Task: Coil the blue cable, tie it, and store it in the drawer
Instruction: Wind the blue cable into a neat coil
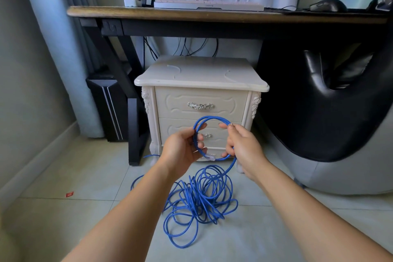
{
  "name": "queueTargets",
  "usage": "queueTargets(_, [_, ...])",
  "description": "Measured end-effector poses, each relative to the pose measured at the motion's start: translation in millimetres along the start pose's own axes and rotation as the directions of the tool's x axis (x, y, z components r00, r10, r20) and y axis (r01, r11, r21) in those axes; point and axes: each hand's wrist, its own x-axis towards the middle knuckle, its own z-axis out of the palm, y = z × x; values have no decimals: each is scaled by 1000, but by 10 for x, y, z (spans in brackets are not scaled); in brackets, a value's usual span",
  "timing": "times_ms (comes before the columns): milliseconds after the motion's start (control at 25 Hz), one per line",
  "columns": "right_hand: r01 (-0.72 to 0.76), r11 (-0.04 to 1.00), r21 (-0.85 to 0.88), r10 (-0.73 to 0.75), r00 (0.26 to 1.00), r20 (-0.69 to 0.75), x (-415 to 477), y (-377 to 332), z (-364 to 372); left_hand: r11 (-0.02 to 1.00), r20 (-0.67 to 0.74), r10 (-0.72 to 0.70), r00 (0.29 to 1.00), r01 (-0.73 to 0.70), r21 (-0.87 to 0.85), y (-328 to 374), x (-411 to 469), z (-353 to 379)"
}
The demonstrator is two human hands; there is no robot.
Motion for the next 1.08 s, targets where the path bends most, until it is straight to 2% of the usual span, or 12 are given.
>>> queueTargets(160, [37, 968, -248, -39, 999, -3, 3, -104, -104, 950, 10, 89, 996, -88, 301, 76, 11, 81])
queueTargets(280, [119, 921, -372, -98, 992, 76, -38, -228, -137, 735, 145, 179, 973, -231, 638, 103, -15, 147])
queueTargets(360, [172, 899, -403, -126, 982, 137, -34, -280, -137, 616, 216, 212, 953, -301, 728, 73, -20, 160])
queueTargets(440, [168, 925, -341, -115, 979, 170, -4, -283, -109, 634, 221, 220, 950, -311, 708, 55, 12, 150])
queueTargets(560, [40, 999, -22, -36, 984, 177, 46, -211, -55, 757, 89, 224, 970, -231, 611, 75, 88, 110])
queueTargets(640, [-57, 987, 150, 20, 971, 238, 60, -154, -65, 846, -19, 220, 975, -181, 501, 111, 141, 62])
queueTargets(800, [-255, 922, 292, 87, 871, 484, 41, -17, -164, 947, -165, 184, 969, -129, 294, 162, 163, 0])
queueTargets(880, [-318, 898, 305, 102, 823, 559, 34, 32, -185, 981, -245, 146, 959, -108, 163, 156, 161, 1])
queueTargets(960, [-331, 881, 339, 91, 821, 564, 40, 77, -142, 993, -301, 104, 948, -84, 79, 130, 169, 17])
queueTargets(1080, [-298, 844, 446, 69, 885, 461, 48, 103, -44, 996, -302, 91, 949, -89, 20, 75, 187, 56])
